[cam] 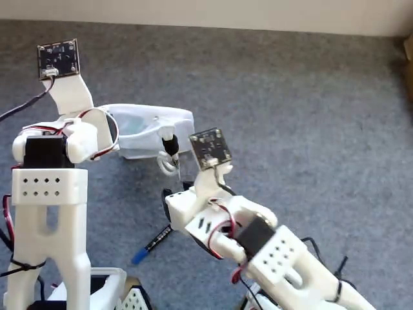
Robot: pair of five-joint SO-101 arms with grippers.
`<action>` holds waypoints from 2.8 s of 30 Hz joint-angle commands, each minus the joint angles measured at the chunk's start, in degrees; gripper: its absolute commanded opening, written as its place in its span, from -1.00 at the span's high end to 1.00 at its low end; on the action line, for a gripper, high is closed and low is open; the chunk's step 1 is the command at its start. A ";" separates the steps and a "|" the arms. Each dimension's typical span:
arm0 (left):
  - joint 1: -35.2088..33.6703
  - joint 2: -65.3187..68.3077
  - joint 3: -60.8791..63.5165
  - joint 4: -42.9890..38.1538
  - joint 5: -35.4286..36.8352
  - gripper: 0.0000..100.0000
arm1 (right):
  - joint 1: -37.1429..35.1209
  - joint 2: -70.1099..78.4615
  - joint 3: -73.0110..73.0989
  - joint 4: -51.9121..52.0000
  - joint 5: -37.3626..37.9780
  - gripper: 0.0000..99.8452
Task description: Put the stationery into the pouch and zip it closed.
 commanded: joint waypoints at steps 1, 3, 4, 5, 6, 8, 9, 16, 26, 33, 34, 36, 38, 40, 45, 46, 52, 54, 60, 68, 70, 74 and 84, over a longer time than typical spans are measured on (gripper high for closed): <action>-2.59 2.59 4.26 -2.02 0.53 0.99 | 0.57 2.42 -0.84 -1.27 -3.60 0.70; -2.68 2.68 4.26 -2.02 0.53 0.99 | 1.71 2.42 -1.01 -1.27 -5.80 0.70; -2.68 2.68 4.26 -2.02 0.53 0.99 | 2.33 2.42 -1.01 -1.27 -6.15 0.70; -2.68 2.77 4.26 -2.02 0.53 0.99 | 2.95 2.51 -1.01 -1.27 -6.15 0.70; -2.68 2.77 4.26 -2.02 0.53 0.99 | 3.38 2.77 -1.01 -1.27 -6.15 0.70; -3.12 2.77 4.26 -2.02 0.53 0.99 | 4.18 2.95 -1.01 -1.27 -7.12 0.70; -3.82 2.77 4.26 -2.02 0.53 0.99 | 4.53 2.95 -1.01 -1.27 -8.62 0.70; -5.76 2.77 4.00 -2.11 2.73 0.99 | 4.62 3.12 -5.14 10.51 -17.41 0.70; -5.67 2.77 3.91 -2.11 2.81 0.99 | 4.53 3.21 -2.77 6.90 -20.04 0.70; -5.67 2.77 4.00 -2.11 2.81 0.99 | 4.53 3.21 0.92 0.75 -19.69 0.70; -5.58 2.77 4.00 -2.11 2.81 0.99 | 4.53 3.30 1.10 0.22 -19.69 0.70; -5.58 2.77 4.00 -2.11 2.73 0.99 | 4.53 3.30 1.63 -0.66 -19.69 0.70; -5.49 2.77 4.00 -2.11 2.64 0.99 | 4.53 3.74 1.89 -1.36 -19.69 0.70; -5.49 2.77 4.00 -2.11 2.64 0.99 | 4.62 6.64 1.71 -1.89 -19.78 0.70; -5.49 2.77 4.00 -2.11 2.64 0.99 | 5.23 18.86 1.45 -4.62 -19.96 0.70; -5.49 2.77 4.00 -2.11 2.64 0.99 | 5.58 20.79 0.75 -5.58 -19.96 0.70; -5.49 2.77 3.91 -2.11 2.64 0.99 | 7.96 28.79 -3.03 -6.99 -20.04 0.70; -5.41 2.77 3.91 -2.11 2.64 0.99 | 7.96 31.08 -3.74 -6.99 -20.04 0.70; -5.41 2.77 3.82 -2.11 2.64 0.98 | 7.96 37.85 -8.40 -7.08 -22.95 0.70; -5.41 2.77 3.82 -2.11 2.55 0.98 | 7.96 45.76 -11.21 -6.99 -23.21 0.70; -5.41 2.77 3.82 -2.11 2.55 0.98 | 7.87 46.73 -11.21 -6.99 -23.21 0.70; -5.41 2.77 3.82 -2.11 2.55 0.98 | 7.87 48.13 -11.21 -6.99 -23.21 0.70; -5.41 2.77 3.82 -2.11 2.55 0.98 | 7.96 49.01 -11.21 -6.73 -23.12 0.98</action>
